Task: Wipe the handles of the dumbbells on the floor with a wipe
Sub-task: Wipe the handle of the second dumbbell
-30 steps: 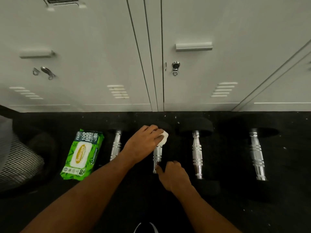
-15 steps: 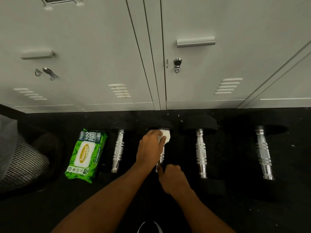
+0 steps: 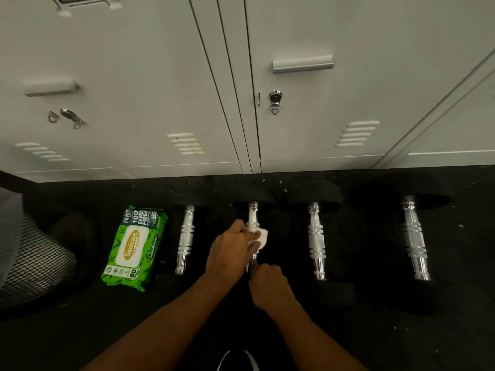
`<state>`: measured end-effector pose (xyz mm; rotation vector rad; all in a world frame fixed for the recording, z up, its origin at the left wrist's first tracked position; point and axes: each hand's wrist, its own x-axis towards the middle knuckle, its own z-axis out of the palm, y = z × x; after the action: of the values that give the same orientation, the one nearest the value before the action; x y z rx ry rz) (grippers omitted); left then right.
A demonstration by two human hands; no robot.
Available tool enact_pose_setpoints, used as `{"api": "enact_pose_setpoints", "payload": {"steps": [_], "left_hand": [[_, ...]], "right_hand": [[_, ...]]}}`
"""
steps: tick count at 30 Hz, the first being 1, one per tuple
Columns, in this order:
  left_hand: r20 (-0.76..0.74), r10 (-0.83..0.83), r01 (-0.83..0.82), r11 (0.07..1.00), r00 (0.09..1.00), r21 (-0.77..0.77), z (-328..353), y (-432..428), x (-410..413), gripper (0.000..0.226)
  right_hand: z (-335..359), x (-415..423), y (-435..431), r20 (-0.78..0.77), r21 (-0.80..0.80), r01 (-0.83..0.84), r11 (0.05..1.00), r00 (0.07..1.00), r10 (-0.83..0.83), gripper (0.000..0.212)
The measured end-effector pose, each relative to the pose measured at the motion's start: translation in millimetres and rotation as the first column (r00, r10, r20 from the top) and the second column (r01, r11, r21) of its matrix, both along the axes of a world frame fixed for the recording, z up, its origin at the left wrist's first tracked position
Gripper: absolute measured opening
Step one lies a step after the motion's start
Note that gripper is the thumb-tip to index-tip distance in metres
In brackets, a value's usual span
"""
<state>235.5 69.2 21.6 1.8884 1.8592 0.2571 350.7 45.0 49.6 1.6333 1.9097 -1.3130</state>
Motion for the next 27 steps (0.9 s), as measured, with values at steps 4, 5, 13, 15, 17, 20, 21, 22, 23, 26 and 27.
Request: {"api": "enact_pose_setpoints", "payload": {"steps": [4, 5, 13, 15, 17, 20, 21, 22, 23, 26, 27], "left_hand": [[0.075, -0.015, 0.021, 0.997, 0.997, -0.077, -3.9, -12.0, -7.6, 0.02], [0.106, -0.03, 0.041, 0.994, 0.994, -0.103, -5.3, -11.6, -9.7, 0.019], [0.171, -0.302, 0.318, 0.945, 0.938, -0.078, -5.6, -6.0, -25.4, 0.025], [0.13, -0.302, 0.307, 0.952, 0.944, -0.016, -6.0, 2.7, -26.8, 0.024], [0.103, -0.264, 0.263, 0.965, 0.959, 0.021, -5.6, 16.7, -25.0, 0.024], [0.013, -0.225, 0.222, 0.969, 0.974, 0.107, -4.0, 38.9, -19.3, 0.023], [-0.049, -0.217, 0.222, 0.965, 0.975, 0.141, -2.7, 45.0, -17.2, 0.023], [-0.128, -0.222, 0.244, 0.952, 0.966, 0.186, -1.8, 50.0, -15.8, 0.022], [-0.211, -0.243, 0.289, 0.93, 0.947, 0.228, -0.2, 53.4, -15.0, 0.021], [-0.437, -0.39, 0.524, 0.816, 0.811, 0.245, 1.4, 56.7, -15.6, 0.026], [-0.479, -0.456, 0.603, 0.769, 0.75, 0.213, 1.4, 56.5, -16.5, 0.031]], "right_hand": [[-0.5, 0.5, -0.3, -0.025, -0.02, 0.002, 1.0, 1.0, -0.002, 0.029], [-0.6, 0.5, 0.0, -0.034, -0.03, 0.008, 1.0, 0.999, -0.009, 0.029], [0.0, 0.3, 0.3, -0.051, -0.053, 0.075, 0.996, 0.996, -0.077, 0.03], [1.2, -0.6, 0.7, -0.027, -0.042, 0.016, 0.999, 0.999, -0.017, 0.032], [1.7, -0.7, 1.2, 0.003, -0.032, 0.005, 0.999, 1.0, -0.005, 0.034], [-3.1, -2.6, -1.3, 0.008, -0.024, -0.02, 1.0, 1.0, 0.02, 0.034], [-4.4, -3.1, -1.2, 0.022, -0.028, -0.021, 0.999, 1.0, 0.022, 0.034], [-4.6, -3.5, -0.8, 0.031, -0.029, -0.011, 1.0, 0.999, 0.012, 0.034], [-5.1, -4.1, -0.7, 0.038, -0.023, -0.004, 1.0, 0.999, 0.004, 0.034], [-0.6, -1.9, -0.2, 0.021, -0.037, 0.063, 0.997, 0.998, -0.062, 0.035], [-1.8, -1.4, -0.7, 0.003, -0.058, 0.094, 0.994, 0.996, -0.094, 0.034]]}}
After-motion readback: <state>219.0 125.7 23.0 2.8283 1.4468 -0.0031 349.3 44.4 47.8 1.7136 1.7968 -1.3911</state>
